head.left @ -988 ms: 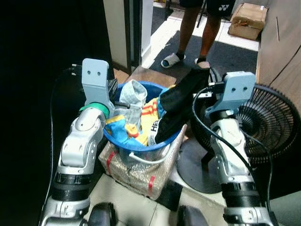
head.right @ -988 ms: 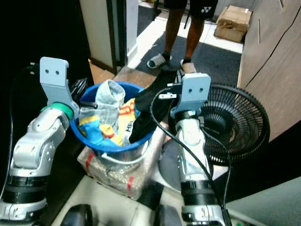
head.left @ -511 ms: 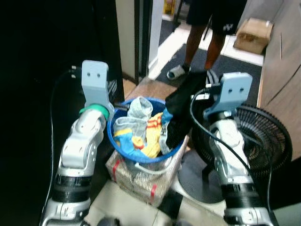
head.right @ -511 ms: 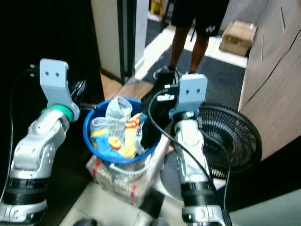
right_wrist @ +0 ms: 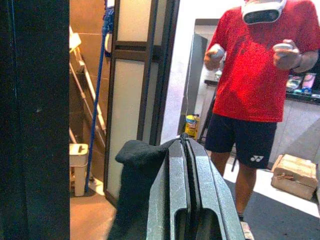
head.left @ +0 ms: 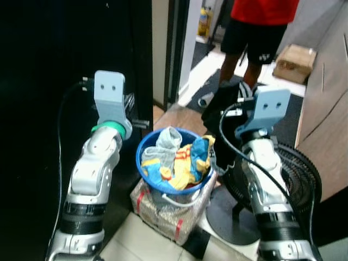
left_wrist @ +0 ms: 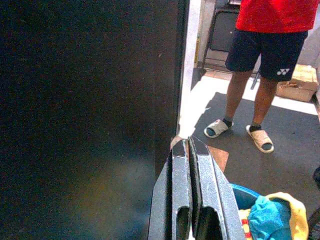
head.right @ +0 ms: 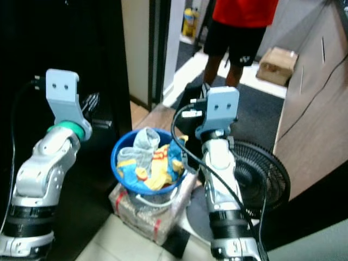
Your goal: Clothes washing
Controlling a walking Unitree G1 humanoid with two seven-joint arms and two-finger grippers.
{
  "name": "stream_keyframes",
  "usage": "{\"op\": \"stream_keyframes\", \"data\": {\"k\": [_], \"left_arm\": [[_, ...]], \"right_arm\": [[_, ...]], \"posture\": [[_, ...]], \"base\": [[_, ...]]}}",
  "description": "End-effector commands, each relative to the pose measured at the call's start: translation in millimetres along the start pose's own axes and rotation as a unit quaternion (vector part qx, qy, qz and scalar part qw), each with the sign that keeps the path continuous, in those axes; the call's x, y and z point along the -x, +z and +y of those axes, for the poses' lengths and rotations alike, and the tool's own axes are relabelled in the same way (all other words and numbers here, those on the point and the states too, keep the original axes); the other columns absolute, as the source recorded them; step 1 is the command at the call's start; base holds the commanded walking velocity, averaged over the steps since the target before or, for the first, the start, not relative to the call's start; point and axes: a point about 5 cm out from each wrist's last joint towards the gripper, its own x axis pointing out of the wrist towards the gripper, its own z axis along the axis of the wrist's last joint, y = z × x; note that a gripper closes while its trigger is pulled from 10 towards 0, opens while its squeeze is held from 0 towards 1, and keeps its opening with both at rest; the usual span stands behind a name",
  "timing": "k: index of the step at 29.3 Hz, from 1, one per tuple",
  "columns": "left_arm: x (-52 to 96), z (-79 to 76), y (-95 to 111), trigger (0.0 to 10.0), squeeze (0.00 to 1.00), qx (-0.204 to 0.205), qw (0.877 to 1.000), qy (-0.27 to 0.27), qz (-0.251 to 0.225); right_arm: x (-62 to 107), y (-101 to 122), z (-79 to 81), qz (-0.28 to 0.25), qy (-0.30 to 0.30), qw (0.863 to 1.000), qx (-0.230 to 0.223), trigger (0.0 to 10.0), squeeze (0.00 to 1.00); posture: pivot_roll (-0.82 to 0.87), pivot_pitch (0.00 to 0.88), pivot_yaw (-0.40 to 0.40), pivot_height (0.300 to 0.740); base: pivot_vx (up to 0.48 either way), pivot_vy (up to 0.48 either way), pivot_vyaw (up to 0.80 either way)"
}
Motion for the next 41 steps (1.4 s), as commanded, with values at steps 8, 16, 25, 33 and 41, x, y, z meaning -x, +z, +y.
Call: {"op": "stream_keyframes", "data": {"k": [8, 16, 25, 33, 41], "left_arm": [[4.7, 5.3, -28.6, 10.0, 0.00, -0.014, 0.999, 0.004, 0.043], [20.9, 5.1, -50.8, 10.0, 0.00, -0.018, 0.997, -0.027, 0.077], [29.2, -6.2, -65.8, 10.0, 0.00, -0.002, 0.996, -0.028, 0.083], [27.5, -2.8, -63.4, 10.0, 0.00, -0.017, 0.998, -0.016, 0.066], [23.5, -5.2, -55.6, 10.0, 0.00, -0.016, 0.999, -0.015, 0.039]], "right_arm": [[35.9, -49.5, 4.9, 0.094, -0.008, 0.995, 0.038, 10.0, 0.00], [77.4, -83.1, 25.4, 0.164, 0.030, 0.986, 0.028, 10.0, 0.00], [93.4, -104.1, 33.2, 0.202, 0.034, 0.978, 0.037, 10.0, 0.00], [86.3, -102.0, 30.4, 0.190, 0.029, 0.980, 0.042, 10.0, 0.00], [73.4, -91.2, 31.5, 0.154, 0.033, 0.986, 0.055, 10.0, 0.00]], "posture": [[0.14, 0.000, -0.017, 0.740], [0.15, 0.000, -0.033, 0.740], [0.16, 0.000, -0.061, 0.740], [0.15, 0.000, -0.061, 0.740], [0.14, 0.000, -0.061, 0.740]], "base": [[0.000, 0.000, 0.00], [0.000, 0.000, 0.00], [0.000, 0.000, 0.00], [0.000, 0.000, 0.00], [0.000, 0.000, 0.00]]}}
